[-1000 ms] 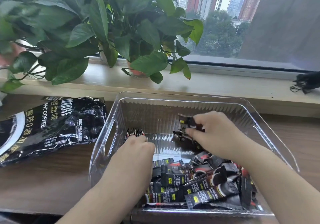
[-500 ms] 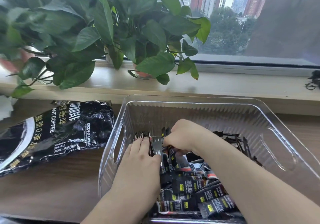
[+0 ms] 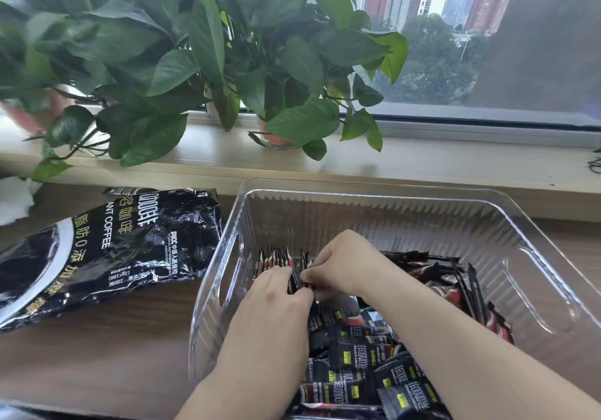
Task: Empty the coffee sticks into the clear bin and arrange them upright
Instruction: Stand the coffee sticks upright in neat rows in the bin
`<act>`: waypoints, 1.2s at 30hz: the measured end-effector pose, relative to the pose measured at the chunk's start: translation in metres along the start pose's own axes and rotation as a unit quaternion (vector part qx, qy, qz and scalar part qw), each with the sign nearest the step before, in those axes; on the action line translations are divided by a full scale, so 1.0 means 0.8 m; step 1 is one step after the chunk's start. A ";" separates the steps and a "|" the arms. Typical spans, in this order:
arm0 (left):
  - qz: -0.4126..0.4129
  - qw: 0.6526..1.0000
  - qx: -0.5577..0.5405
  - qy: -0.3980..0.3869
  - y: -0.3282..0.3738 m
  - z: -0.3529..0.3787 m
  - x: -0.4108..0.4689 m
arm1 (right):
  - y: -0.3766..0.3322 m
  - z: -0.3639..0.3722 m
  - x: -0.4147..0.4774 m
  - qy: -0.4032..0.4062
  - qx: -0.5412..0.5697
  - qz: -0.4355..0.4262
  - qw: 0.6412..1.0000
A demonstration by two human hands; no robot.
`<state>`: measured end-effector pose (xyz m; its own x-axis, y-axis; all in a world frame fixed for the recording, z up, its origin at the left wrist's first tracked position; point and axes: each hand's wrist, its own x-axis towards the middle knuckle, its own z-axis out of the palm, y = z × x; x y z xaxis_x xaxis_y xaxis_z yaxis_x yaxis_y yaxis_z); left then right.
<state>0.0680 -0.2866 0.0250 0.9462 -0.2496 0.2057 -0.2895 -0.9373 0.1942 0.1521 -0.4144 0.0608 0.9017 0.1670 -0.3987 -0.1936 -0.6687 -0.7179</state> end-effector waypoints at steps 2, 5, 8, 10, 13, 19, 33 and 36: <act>0.003 1.000 -0.012 0.008 0.000 0.001 0.000 | 0.000 0.004 0.000 0.007 0.004 -0.008 1.000; -0.019 1.000 -0.008 -0.013 0.006 -0.010 -0.001 | 0.003 0.010 0.001 0.008 0.025 -0.019 0.999; -0.032 0.999 -0.003 -0.017 0.005 -0.007 -0.006 | 0.005 0.011 0.001 -0.016 0.041 -0.017 0.999; -0.041 0.999 0.006 -0.014 0.006 -0.010 -0.004 | 0.006 0.009 0.000 -0.039 0.050 -0.013 0.998; -0.056 0.998 0.024 -0.026 0.010 -0.014 -0.002 | 0.006 0.009 -0.003 -0.046 0.036 -0.015 0.998; -0.086 0.995 0.035 -0.045 0.010 -0.014 0.000 | 0.001 0.017 -0.002 -0.017 0.037 -0.004 0.999; -0.085 0.996 -0.003 -0.039 0.010 -0.019 -0.003 | 0.003 0.010 -0.004 0.002 0.051 0.018 0.999; -0.083 0.996 -0.001 -0.042 0.009 -0.017 -0.003 | 0.006 0.006 -0.004 0.007 0.093 0.028 0.995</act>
<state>0.0618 -0.2896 0.0393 0.9899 -0.1101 0.0890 -0.1273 -0.9671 0.2201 0.1464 -0.4147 0.0560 0.8925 0.1235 -0.4339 -0.3098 -0.5315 -0.7884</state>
